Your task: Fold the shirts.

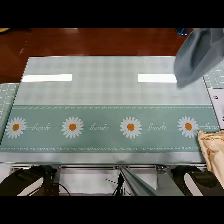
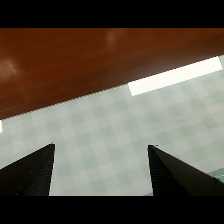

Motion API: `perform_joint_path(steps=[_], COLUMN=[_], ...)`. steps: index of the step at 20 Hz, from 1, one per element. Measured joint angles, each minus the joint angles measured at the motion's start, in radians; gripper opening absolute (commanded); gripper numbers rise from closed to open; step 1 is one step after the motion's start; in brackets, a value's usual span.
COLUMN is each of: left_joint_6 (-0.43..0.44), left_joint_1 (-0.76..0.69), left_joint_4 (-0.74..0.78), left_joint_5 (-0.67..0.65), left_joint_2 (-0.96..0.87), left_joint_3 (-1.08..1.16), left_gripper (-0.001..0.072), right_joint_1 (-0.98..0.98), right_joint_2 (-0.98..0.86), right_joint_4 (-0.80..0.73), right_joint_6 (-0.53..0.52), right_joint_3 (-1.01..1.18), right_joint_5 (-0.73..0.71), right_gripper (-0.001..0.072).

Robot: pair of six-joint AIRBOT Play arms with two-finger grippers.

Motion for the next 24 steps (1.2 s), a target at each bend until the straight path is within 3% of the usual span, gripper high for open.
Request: perform_joint_path(steps=[3, 7, 12, 16, 17, 18, 19, 24], left_joint_6=[-0.017, -0.032, -0.039, -0.039, -0.039, -0.039, -0.04, -0.039], left_joint_1=[0.0, 0.0, 0.0, 0.0, 0.0, 0.0, 0.0, 0.0], left_joint_4=[-0.005, -0.007, -0.007, -0.008, -0.013, -0.024, -0.042, -0.14], left_joint_5=[-0.058, -0.119, -0.142, -0.095, -0.077, -0.049, -0.019, 0.142], left_joint_2=[0.035, 0.05, 0.053, 0.053, 0.053, 0.053, 0.053, 0.031], left_joint_3=[0.008, -0.063, -0.27, -0.492, -0.55, -0.612, -0.673, -0.896], left_gripper=[0.0711, 0.0711, 0.0711, 0.0711, 0.0711, 0.0711, 0.0711, 0.0711], right_joint_1=[0.082, 0.266, 0.525, 0.609, 0.619, 0.625, 0.629, 0.599], right_joint_2=[0.005, -0.131, -0.439, -0.676, -0.723, -0.757, -0.785, -0.785], right_joint_4=[0.098, 0.161, 0.081, 0.039, 0.032, 0.03, 0.026, -0.059], right_joint_6=[-0.005, -0.019, -0.026, -0.027, -0.027, -0.027, -0.027, -0.027], right_joint_3=[0.0, -0.002, -0.002, -0.003, -0.003, -0.003, -0.003, -0.002], right_joint_5=[0.145, 0.298, 0.325, 0.304, 0.298, 0.295, 0.291, 0.322], right_gripper=[0.0025, 0.0025, 0.0026, 0.003, 0.0155, 0.0363, 0.0444, 0.0445])
